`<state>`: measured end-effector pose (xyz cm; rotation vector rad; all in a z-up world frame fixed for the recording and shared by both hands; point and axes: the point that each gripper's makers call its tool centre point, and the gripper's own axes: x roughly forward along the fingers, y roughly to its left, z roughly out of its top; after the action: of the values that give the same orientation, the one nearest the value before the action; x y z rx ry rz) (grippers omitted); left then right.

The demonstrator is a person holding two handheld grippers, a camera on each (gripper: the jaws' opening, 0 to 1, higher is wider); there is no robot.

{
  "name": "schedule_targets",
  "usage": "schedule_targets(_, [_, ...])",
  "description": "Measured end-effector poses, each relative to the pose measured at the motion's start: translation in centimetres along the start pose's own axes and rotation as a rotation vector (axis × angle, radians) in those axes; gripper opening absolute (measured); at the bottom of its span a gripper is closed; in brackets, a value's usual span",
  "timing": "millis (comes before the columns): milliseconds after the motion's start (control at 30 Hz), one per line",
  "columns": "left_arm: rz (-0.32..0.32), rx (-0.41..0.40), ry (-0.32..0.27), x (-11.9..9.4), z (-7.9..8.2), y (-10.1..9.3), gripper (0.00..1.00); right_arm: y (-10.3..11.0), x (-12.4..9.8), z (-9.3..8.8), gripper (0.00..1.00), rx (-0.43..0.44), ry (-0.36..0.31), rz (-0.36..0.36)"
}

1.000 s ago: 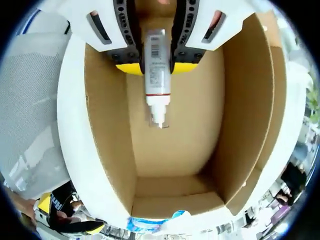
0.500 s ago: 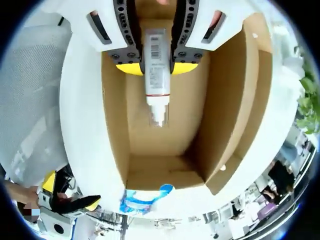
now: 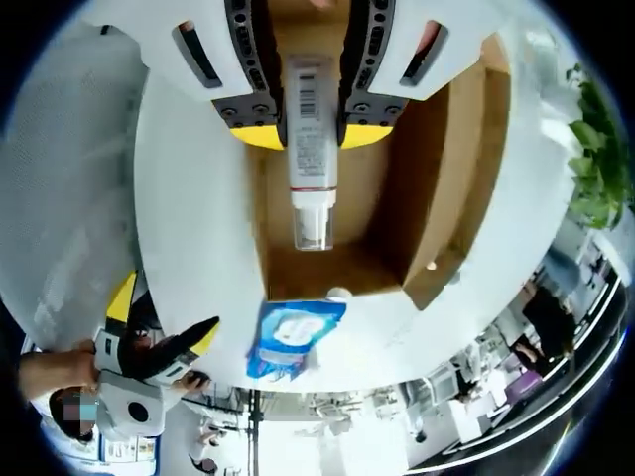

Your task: Operate the shoe box by opening the lid, removing the specified soft item, and placing it in the target area until the item is outside and the box remains undamaged.

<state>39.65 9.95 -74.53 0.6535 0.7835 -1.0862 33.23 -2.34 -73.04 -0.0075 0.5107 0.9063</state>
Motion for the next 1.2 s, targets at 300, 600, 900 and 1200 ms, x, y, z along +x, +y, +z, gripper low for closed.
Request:
schedule_targets(300, [-0.047, 0.095, -0.035, -0.2, 2.6, -2.8, 0.19, 0.2, 0.0, 0.3, 0.54, 0.001, -0.013, 0.014])
schedule_targets(600, [-0.105, 0.183, -0.068, -0.6, 5.2, -5.4, 0.19, 0.5, 0.0, 0.7, 0.53, -0.005, -0.034, 0.025])
schedule_targets(900, [-0.187, 0.270, -0.093, -1.1, 7.1, -8.2, 0.19, 0.9, -0.1, 1.6, 0.49, -0.016, -0.071, 0.038])
schedule_targets(1200, [-0.279, 0.331, -0.074, -1.6, 6.9, -10.3, 0.19, 2.7, 0.0, 2.0, 0.38, -0.045, -0.085, 0.112])
